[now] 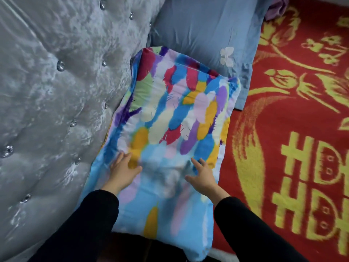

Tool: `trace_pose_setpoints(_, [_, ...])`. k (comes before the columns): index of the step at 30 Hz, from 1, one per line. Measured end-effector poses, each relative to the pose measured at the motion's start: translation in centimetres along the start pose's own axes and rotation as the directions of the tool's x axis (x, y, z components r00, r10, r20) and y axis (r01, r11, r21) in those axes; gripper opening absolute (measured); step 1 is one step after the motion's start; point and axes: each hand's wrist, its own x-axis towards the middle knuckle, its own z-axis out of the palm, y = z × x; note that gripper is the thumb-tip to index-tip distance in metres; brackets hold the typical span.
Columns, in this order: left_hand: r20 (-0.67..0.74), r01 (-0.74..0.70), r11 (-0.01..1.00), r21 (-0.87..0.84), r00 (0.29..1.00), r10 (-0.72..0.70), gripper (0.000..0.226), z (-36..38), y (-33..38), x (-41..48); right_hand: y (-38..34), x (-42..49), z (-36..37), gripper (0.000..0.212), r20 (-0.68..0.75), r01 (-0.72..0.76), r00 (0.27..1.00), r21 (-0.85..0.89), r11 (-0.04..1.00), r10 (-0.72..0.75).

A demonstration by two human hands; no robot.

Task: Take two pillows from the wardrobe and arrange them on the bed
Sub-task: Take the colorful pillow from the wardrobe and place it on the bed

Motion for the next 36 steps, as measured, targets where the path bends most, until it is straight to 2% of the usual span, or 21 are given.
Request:
trace_pose_setpoints(3, [-0.03,-0.04,0.999,0.003,0.999,0.04,0.068,1.5,1.3,-1.3,-0.6,-0.7,0.3,0.07,-0.013,0.057,0.998,-0.079,0.995,-0.059])
trace_pose_setpoints(9, [-0.166,-0.195,0.972,0.128,0.963,0.215,0.054,3.8,4.3,-6.5,-1.1,-3.7,-0.5,0.065,-0.014,0.217,0.972,-0.307,0.927,-0.232])
trace_pose_setpoints(15, [-0.218,-0.116,0.977,0.18,0.964,0.154,0.051,6.0,6.4,-13.6,0.1,-8.9,-1.7,0.06,0.039,0.378,0.91,-0.487,0.787,-0.413])
trace_pose_setpoints(19, [-0.27,-0.053,0.966,0.253,0.955,0.123,0.047,9.0,7.1,-20.4,3.4,-13.5,-2.1,0.058,0.083,0.468,0.849,-0.574,0.671,-0.521])
trace_pose_setpoints(24, [-0.432,0.017,0.978,0.207,0.899,0.076,0.044,14.6,7.2,-32.0,9.2,-21.3,-1.7,0.053,0.223,0.6,0.744,-0.636,0.485,-0.629])
trace_pose_setpoints(27, [-0.469,0.107,0.982,0.153,0.883,-0.023,0.045,18.5,7.0,-39.5,12.0,-26.7,-1.2,0.056,0.309,0.67,0.664,-0.65,0.358,-0.681])
trace_pose_setpoints(30, [-0.509,0.139,0.984,0.114,0.859,-0.063,0.044,21.7,6.4,-46.5,14.3,-32.1,-0.2,0.057,0.39,0.723,0.591,-0.644,0.25,-0.706])
trace_pose_setpoints(36, [-0.637,0.239,0.971,-0.028,0.744,-0.201,0.038,26.6,3.0,-59.1,18.9,-41.9,3.3,0.062,0.564,0.798,0.448,-0.602,0.027,-0.694])
